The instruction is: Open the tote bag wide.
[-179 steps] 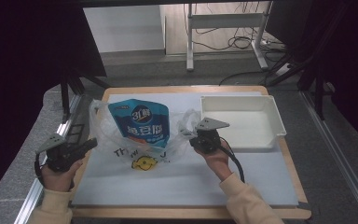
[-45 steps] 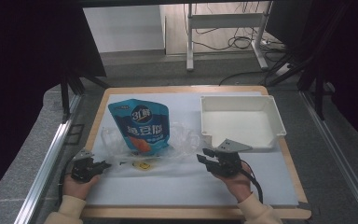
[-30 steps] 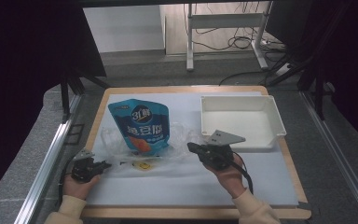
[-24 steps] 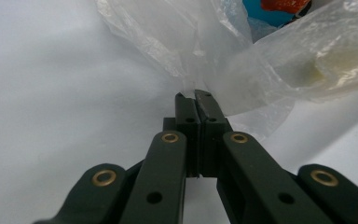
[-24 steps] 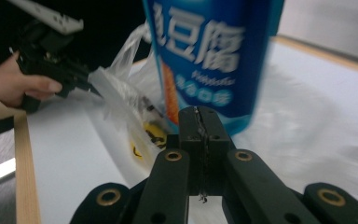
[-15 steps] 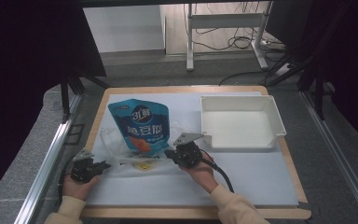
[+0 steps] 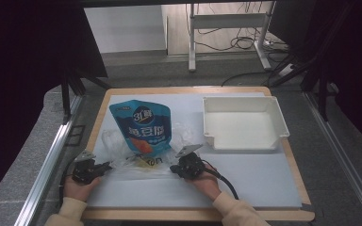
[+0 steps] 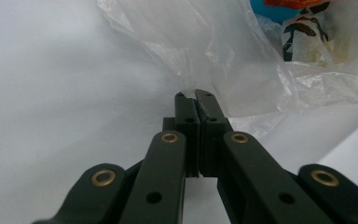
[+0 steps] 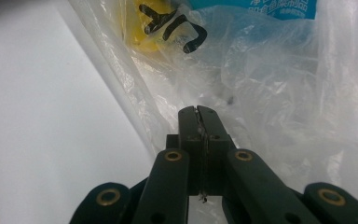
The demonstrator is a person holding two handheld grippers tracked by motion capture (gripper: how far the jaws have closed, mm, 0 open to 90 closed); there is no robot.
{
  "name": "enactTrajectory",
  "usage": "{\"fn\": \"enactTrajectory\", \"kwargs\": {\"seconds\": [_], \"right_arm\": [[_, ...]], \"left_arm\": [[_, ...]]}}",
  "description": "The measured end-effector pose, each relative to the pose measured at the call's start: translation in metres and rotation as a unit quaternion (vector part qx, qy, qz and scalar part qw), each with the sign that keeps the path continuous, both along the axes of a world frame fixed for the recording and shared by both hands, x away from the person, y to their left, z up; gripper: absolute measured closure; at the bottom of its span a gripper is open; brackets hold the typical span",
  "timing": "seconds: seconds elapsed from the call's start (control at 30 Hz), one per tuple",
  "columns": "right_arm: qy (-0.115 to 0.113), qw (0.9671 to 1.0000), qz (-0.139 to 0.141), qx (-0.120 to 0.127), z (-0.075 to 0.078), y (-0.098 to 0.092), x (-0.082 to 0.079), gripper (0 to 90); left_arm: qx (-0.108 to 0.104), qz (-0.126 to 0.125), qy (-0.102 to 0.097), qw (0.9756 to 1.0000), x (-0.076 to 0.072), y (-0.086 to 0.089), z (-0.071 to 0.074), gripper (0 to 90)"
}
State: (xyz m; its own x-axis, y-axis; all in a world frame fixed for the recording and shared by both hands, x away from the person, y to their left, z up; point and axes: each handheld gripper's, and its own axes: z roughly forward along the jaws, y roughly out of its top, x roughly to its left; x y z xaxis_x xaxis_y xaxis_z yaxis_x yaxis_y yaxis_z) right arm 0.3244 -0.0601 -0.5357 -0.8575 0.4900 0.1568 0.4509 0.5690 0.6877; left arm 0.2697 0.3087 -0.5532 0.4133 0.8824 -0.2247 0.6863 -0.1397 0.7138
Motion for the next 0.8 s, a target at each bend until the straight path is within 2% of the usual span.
{"fn": "enactTrajectory", "kwargs": {"seconds": [0.57, 0.63, 0.67, 0.7, 0.8], "right_arm": [[0.000, 1.0000, 0.000, 0.008, -0.002, -0.002, 0.001, 88.6], [0.000, 1.0000, 0.000, 0.008, -0.002, -0.002, 0.001, 88.6], [0.000, 1.0000, 0.000, 0.009, -0.002, -0.002, 0.001, 88.6], [0.000, 1.0000, 0.000, 0.009, -0.002, -0.002, 0.001, 88.6], [0.001, 1.0000, 0.000, 0.009, -0.002, -0.003, 0.001, 88.5]], "left_arm": [[-0.001, 0.004, 0.001, 1.0000, -0.001, 0.001, -0.001, 86.4], [-0.004, 0.004, -0.002, 1.0000, -0.002, 0.002, 0.001, 79.8], [-0.021, -0.006, -0.011, 0.9997, -0.005, 0.007, 0.006, 72.0], [-0.027, -0.008, -0.014, 0.9995, -0.007, 0.010, 0.008, 62.2], [-0.031, -0.009, -0.017, 0.9993, -0.012, 0.014, 0.014, 36.0]]}}
